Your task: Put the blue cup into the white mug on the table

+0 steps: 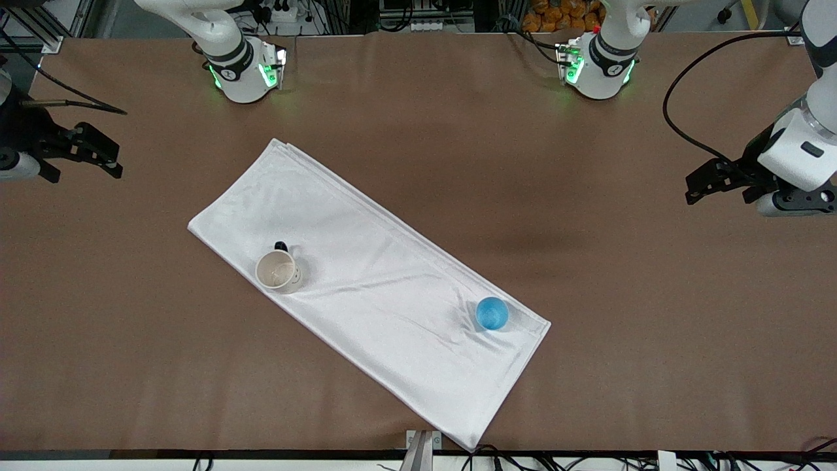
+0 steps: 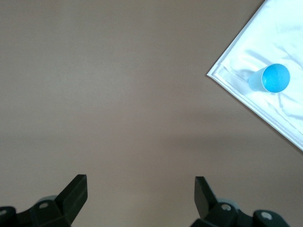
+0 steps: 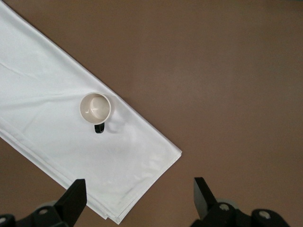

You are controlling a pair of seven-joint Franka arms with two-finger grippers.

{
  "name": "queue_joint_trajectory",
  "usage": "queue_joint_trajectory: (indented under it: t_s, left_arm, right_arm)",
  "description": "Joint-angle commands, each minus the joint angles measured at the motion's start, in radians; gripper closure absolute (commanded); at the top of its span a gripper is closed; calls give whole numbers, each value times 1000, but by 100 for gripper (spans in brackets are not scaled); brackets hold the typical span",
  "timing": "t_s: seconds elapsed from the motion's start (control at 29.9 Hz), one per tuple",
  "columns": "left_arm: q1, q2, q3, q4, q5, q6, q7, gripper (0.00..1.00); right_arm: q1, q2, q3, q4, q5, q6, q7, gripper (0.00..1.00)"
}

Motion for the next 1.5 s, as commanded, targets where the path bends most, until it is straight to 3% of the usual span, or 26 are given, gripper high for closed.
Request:
queue_joint_trajectory:
  t_s: [0.0,0.37,0.77,1.14,1.47]
  left_arm:
    - [-3,7,-2,16,2,-10,-4,0]
    - [-15,79,-13,19,49,5,-30,0]
    - [-52,320,-42,141,12,141,-258,0]
    - [-146,502,-40,227,12,292,-637,0]
    - [-215,565,-40,232,11,398,-773,0]
  right_arm:
    - [-11,-15,9,-4,16,-13,-16,0]
    - [-6,-42,9,-20,37,-15,-16,0]
    - [-5,-45,9,-54,39,-7,-16,0]
    - [50,-43,12,-221,77,91,-4,0]
    - [149,-37,12,-375,71,253,138,0]
